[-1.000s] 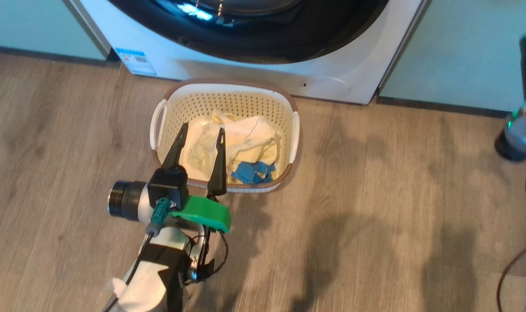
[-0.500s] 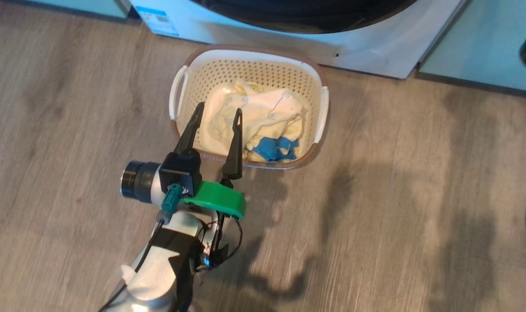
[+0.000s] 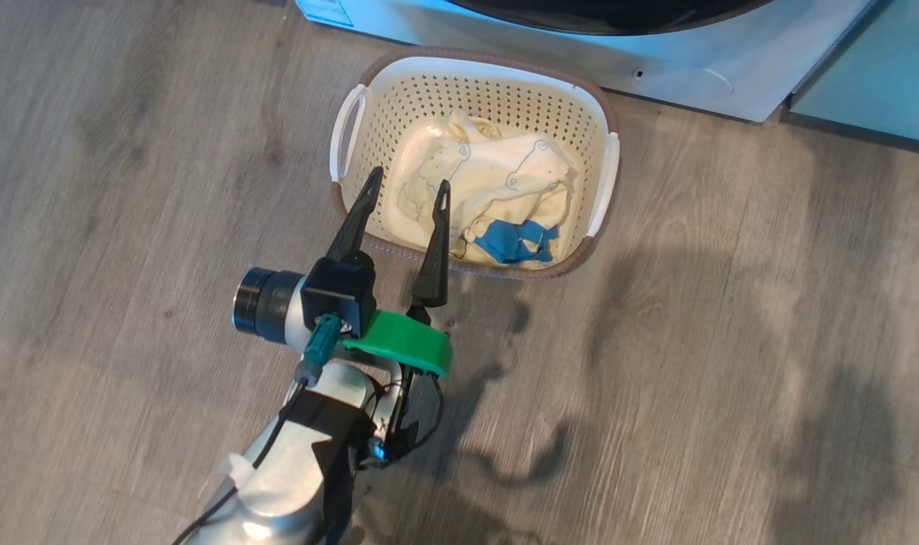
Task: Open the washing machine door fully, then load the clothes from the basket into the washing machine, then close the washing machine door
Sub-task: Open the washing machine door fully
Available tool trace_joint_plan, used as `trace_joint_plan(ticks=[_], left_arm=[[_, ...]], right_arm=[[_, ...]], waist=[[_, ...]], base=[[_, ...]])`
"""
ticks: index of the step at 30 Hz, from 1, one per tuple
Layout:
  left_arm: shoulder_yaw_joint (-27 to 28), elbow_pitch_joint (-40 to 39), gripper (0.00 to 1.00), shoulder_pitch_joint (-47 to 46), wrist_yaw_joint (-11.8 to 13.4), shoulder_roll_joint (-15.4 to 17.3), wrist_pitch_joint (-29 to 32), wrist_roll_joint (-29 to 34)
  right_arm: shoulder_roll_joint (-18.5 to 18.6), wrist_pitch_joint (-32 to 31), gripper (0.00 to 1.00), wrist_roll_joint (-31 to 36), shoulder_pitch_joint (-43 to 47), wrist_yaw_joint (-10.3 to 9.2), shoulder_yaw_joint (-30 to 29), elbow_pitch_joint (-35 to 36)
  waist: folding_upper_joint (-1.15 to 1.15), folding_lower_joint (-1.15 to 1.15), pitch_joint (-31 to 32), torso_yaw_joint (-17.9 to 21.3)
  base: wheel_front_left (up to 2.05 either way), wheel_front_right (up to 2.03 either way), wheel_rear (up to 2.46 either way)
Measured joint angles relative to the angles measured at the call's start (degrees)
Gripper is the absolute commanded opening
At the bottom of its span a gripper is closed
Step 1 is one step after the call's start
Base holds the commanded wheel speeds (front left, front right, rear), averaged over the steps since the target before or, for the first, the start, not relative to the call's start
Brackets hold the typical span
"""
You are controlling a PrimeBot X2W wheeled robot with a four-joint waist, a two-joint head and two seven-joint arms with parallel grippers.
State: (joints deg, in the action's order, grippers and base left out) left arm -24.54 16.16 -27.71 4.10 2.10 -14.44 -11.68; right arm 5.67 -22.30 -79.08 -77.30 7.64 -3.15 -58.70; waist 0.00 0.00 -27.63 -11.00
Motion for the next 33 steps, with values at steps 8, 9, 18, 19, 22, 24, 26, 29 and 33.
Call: trace_joint_plan(ticks=[8, 9, 18, 19, 22, 24, 26, 29, 33], left_arm=[[-1.24, -0.21, 1.00, -0.29, 0.49, 0.00, 0.00, -0.44], [-1.40, -0.24, 1.00, -0.29, 0.52, -0.01, 0.00, -0.58], [-1.62, -0.30, 1.00, -1.64, 1.02, -0.02, 0.00, -0.58], [-1.65, -0.29, 1.00, -1.64, 1.02, -0.02, 0.00, -0.58], [-1.68, -0.26, 1.00, -1.83, 1.04, -0.02, 0.00, -0.58], [-1.72, -0.23, 1.00, -2.09, 1.04, -0.02, 0.00, -0.58], [-1.72, -0.23, 1.00, -2.47, 1.04, -0.02, 0.00, -0.58], [-1.71, -0.16, 1.00, -2.57, 1.05, -0.02, 0.00, -0.58], [-1.70, -0.09, 1.00, -2.57, 1.05, -0.02, 0.00, -0.58]], right_arm=[[0.01, -0.49, 0.00, 1.08, -3.52, 0.00, 1.48, -3.23], [0.01, -0.49, 0.00, 1.09, -3.92, 0.00, 1.60, -3.66], [0.11, -1.23, 0.00, 2.54, -5.65, 0.00, 3.07, -4.57], [0.14, -1.57, 0.00, 2.54, -5.65, 0.00, 3.12, -4.50], [0.20, -2.72, 0.00, 2.53, -5.62, 0.00, 3.45, -3.90], [0.21, -3.43, 0.00, 2.53, -5.47, 0.00, 3.66, -3.45], [0.24, -4.30, 0.00, 2.52, -5.23, 0.00, 3.98, -2.91], [0.38, -5.76, 0.00, 2.05, -5.10, 0.00, 4.31, -2.13], [0.41, -6.99, 0.00, 1.91, -4.21, 0.00, 4.79, -0.62]], waist=[[0.00, 0.00, -1.04, -0.71], [0.00, 0.00, -1.23, -0.77], [0.00, 0.00, -2.45, -0.67], [0.00, 0.00, -2.53, -0.60], [0.00, 0.01, -2.73, -0.28], [0.00, 0.01, -2.69, -0.16], [0.00, 0.00, -2.65, -0.03], [0.00, 0.00, -2.67, 0.22], [0.00, 0.00, -2.55, 0.59]], base=[[0.00, 0.00, 0.00], [0.00, 0.00, 0.00], [0.00, 0.00, 0.00], [0.00, 0.00, 0.00], [0.00, 0.00, 0.00], [0.00, 0.00, 0.00], [0.00, 0.00, 0.00], [0.00, 0.00, 0.00], [0.00, 0.00, 0.00]])
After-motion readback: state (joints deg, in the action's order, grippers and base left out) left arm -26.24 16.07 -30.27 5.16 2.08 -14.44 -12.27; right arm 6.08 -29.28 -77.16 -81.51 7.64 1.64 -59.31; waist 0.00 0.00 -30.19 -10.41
